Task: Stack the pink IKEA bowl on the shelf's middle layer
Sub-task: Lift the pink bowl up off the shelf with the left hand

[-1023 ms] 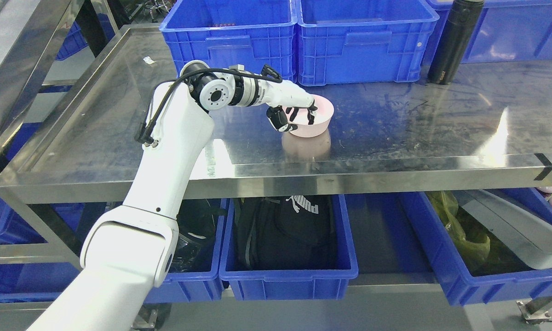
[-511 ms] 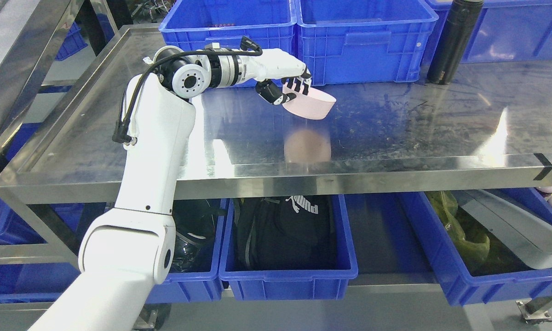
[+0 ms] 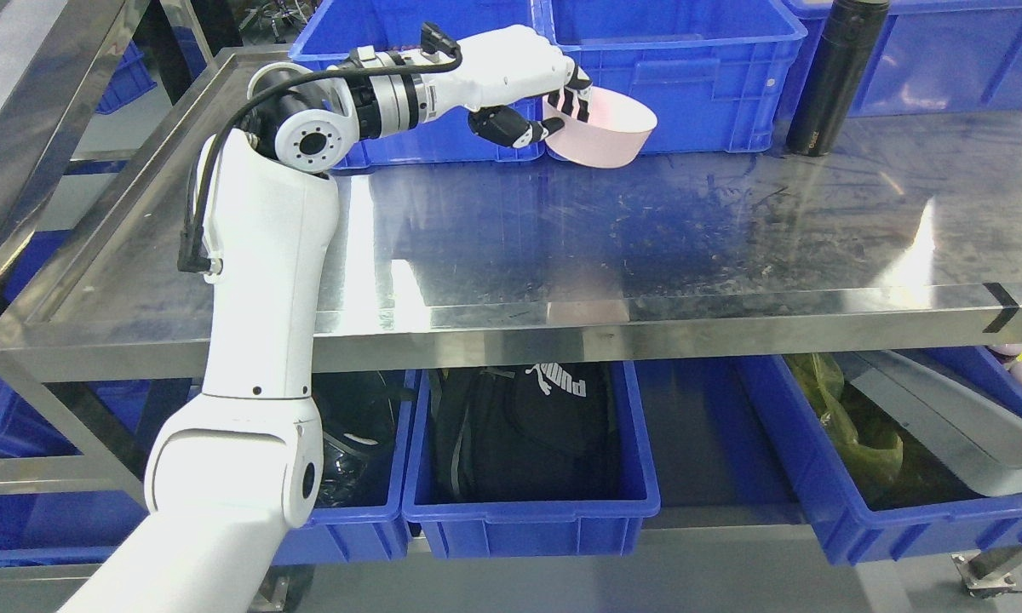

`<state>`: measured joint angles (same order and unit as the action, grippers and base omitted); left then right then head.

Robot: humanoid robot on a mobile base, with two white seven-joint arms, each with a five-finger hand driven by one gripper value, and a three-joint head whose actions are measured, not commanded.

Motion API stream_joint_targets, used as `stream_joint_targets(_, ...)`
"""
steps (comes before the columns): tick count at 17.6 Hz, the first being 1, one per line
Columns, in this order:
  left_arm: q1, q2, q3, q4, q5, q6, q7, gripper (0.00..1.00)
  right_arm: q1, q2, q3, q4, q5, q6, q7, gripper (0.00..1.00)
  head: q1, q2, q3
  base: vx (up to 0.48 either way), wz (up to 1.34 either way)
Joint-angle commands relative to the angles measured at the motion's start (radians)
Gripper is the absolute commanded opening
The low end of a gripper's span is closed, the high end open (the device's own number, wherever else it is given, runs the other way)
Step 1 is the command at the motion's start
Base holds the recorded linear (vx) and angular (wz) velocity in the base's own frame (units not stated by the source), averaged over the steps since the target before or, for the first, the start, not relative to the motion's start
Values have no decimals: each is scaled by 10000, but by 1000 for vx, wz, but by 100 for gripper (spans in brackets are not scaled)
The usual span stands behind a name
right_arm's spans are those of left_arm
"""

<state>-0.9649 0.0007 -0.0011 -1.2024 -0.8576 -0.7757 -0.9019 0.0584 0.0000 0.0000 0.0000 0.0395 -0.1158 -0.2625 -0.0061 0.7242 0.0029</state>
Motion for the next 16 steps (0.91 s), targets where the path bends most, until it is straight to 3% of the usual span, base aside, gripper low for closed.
stream_joint_targets(1,321,167,1955,-1506,1072,-97,183,0,-1,-174,46,-175,4,8,2,100,0,0,0,8,-33)
stream_joint_targets(5,489,167,2833,-1506,2253,-97,275,0,-1,-174,46,-175,4,8,2,100,0,0,0,0,59)
stream_joint_targets(9,721,167,3033,-1522,2501,-97,306,0,-1,-174,46,-175,4,8,2,100,0,0,0,-14,398)
stream_joint_targets(16,736,167,3033,-1522,2548,-97,306,0,-1,-174,46,-175,4,8,2,100,0,0,0,2,1084)
